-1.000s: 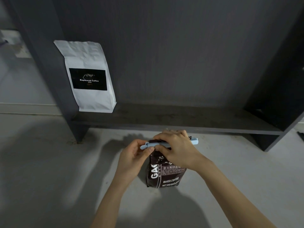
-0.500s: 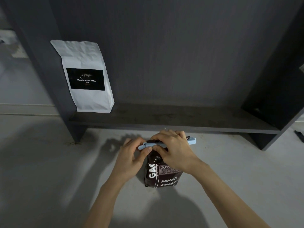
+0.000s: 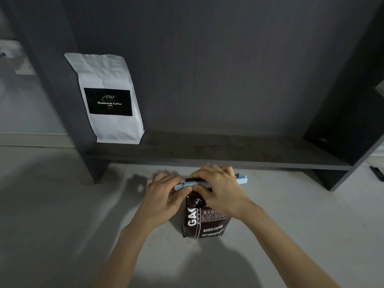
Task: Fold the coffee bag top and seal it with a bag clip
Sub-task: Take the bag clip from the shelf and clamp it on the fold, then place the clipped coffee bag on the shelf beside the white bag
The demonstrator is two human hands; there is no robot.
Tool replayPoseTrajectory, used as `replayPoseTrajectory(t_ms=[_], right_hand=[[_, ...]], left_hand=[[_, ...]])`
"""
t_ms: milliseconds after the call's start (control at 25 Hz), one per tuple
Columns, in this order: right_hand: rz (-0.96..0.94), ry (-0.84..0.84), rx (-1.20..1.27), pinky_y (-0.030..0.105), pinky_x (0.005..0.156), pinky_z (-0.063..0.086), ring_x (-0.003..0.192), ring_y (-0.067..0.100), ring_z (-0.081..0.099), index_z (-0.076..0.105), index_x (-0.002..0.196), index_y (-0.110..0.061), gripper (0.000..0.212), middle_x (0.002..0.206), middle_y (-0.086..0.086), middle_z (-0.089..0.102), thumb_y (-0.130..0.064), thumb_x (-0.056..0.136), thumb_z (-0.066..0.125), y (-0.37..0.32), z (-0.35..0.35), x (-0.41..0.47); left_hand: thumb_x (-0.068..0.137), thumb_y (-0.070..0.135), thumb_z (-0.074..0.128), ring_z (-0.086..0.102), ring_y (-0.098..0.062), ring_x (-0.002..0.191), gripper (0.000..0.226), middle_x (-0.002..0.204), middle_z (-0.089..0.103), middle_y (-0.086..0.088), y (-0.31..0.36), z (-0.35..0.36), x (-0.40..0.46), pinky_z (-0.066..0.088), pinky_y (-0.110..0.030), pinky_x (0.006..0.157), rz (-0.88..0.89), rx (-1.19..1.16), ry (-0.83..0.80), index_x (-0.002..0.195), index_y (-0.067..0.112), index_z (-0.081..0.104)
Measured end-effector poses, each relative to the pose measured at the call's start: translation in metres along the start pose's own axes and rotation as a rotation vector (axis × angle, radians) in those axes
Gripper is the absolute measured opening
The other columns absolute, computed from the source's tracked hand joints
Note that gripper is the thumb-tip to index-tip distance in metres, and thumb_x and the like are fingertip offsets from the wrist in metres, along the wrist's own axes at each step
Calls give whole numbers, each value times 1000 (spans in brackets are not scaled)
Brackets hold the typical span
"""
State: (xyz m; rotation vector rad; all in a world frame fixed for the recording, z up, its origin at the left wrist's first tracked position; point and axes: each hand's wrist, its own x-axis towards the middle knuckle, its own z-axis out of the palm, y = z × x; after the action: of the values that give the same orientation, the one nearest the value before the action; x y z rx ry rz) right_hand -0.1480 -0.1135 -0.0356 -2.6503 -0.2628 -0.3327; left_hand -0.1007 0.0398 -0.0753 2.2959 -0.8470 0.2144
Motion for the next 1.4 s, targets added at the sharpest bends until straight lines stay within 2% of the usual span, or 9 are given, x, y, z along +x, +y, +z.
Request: replayPoseTrajectory(t_ms=[360, 560, 680, 760, 840, 960, 1200, 1320, 1400], right_hand=[[-16, 4, 9, 24, 81, 14, 108, 16, 46, 57, 110, -21, 25, 112, -3, 60, -26, 87, 48, 2, 0, -1], [-31, -30, 11, 21, 91, 16, 113, 12, 49, 51, 117, -26, 33, 117, -5, 61, -35, 85, 48, 9, -4, 1], [1, 136, 136, 28, 107, 27, 114, 7, 48, 47, 123, -27, 44, 119, -4, 57, -38, 81, 51, 21, -23, -7], [105, 343, 309, 10, 99, 33, 112, 1, 47, 45, 125, -23, 43, 119, -5, 53, -26, 84, 56, 37, -37, -18], [261, 465, 471, 6, 92, 36, 111, 3, 49, 43, 126, -23, 43, 119, -4, 52, -19, 85, 54, 56, -39, -33], [443, 356, 652, 28, 95, 39, 115, 16, 51, 41, 128, -21, 44, 120, 3, 54, -16, 86, 52, 76, -13, -55], [520, -5, 689, 39, 103, 40, 119, 14, 49, 40, 129, -21, 51, 128, -1, 53, -14, 82, 60, 84, 49, -75], [510, 3, 687, 27, 94, 48, 107, 2, 58, 48, 113, -39, 45, 114, -9, 63, -7, 82, 58, 85, 63, -75], [522, 29, 706, 13, 83, 49, 97, -6, 61, 50, 110, -38, 45, 107, -14, 63, -3, 82, 56, 84, 66, -75]], left_hand=[[75, 55, 33, 39, 2, 76, 44, 61, 42, 21, -4, 7, -2, 22, -14, 74, 1, -44, 56, 68, 15, 52], [78, 52, 34, 45, 11, 79, 22, 69, 45, 26, 1, 9, -2, 28, -14, 70, -3, -89, 54, 71, 34, 45], [79, 48, 41, 49, 14, 79, 9, 69, 54, 26, 5, 8, -4, 33, -6, 70, -20, -188, 57, 70, 45, 40], [79, 41, 49, 54, 14, 76, 7, 78, 62, 31, 8, 9, -5, 37, -3, 65, -90, -360, 55, 73, 43, 45], [76, 37, 51, 57, 14, 76, 2, 80, 63, 38, 9, 14, -7, 39, -2, 64, -180, -528, 43, 76, 38, 53], [72, 43, 57, 59, 13, 89, 14, 87, 65, 40, 2, 25, -14, 41, -1, 73, -235, -648, 11, 85, 38, 60], [63, 51, 64, 41, 29, 102, 57, 98, 45, 59, -10, 36, -28, 33, 5, 84, -303, -655, -146, 111, 54, 34], [57, 61, 66, 44, 15, 112, 70, 117, 46, 43, -16, 43, -33, 34, -7, 94, -334, -659, -190, 115, 55, 27], [73, 36, 67, 45, 16, 110, 61, 120, 41, 31, -12, 44, -35, 38, -9, 89, -343, -704, -200, 113, 54, 23]])
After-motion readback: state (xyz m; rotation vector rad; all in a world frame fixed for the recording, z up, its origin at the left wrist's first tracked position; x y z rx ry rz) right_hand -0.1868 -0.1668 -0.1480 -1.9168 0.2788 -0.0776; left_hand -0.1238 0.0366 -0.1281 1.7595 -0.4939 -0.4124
